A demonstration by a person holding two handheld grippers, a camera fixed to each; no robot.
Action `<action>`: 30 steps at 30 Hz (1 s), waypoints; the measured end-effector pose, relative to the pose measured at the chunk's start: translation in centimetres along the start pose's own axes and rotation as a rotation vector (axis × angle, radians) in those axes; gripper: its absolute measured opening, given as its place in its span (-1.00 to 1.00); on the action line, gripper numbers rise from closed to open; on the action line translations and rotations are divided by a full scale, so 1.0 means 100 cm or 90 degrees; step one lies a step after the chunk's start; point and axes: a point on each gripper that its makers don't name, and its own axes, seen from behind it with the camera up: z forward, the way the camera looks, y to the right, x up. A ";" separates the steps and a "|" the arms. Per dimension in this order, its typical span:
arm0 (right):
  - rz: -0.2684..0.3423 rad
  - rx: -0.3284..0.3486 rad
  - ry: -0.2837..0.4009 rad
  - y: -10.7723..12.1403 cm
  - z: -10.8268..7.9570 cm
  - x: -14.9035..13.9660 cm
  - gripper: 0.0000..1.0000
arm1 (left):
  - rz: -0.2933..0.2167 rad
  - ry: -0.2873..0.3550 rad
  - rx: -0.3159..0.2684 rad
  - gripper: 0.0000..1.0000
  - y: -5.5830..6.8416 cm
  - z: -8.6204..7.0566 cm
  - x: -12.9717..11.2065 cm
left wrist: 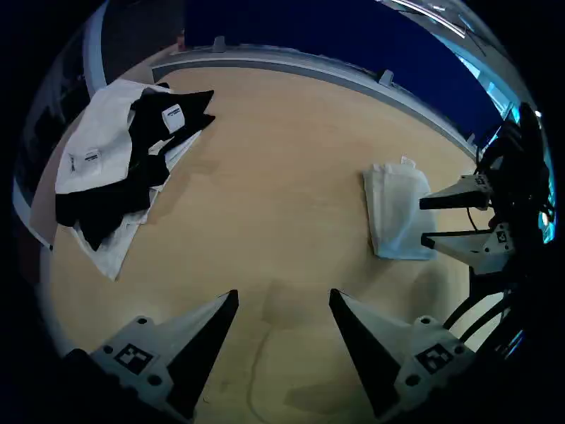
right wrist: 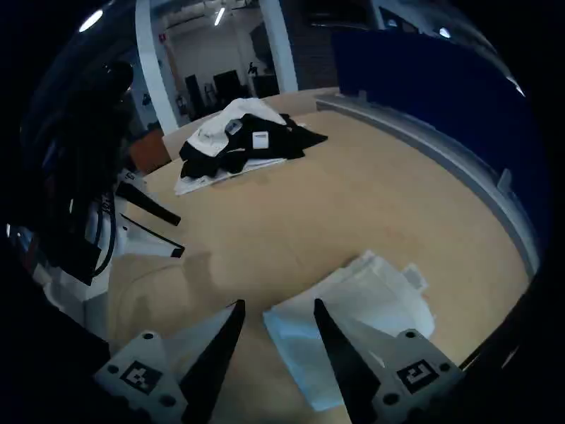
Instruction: Fold towel
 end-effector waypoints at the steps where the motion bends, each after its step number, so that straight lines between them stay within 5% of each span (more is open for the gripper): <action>1: 0.005 -0.011 0.004 0.004 -0.004 -0.001 0.68 | 0.000 0.000 0.000 0.92 0.000 -0.001 0.000; 14: 0.071 -0.114 -0.018 0.038 -0.041 -0.060 0.99 | 0.011 0.005 -0.002 0.91 -0.002 -0.005 0.003; 30: 0.095 -0.160 -0.075 0.043 -0.040 -0.105 0.97 | 0.019 0.005 -0.006 0.91 0.001 -0.003 0.003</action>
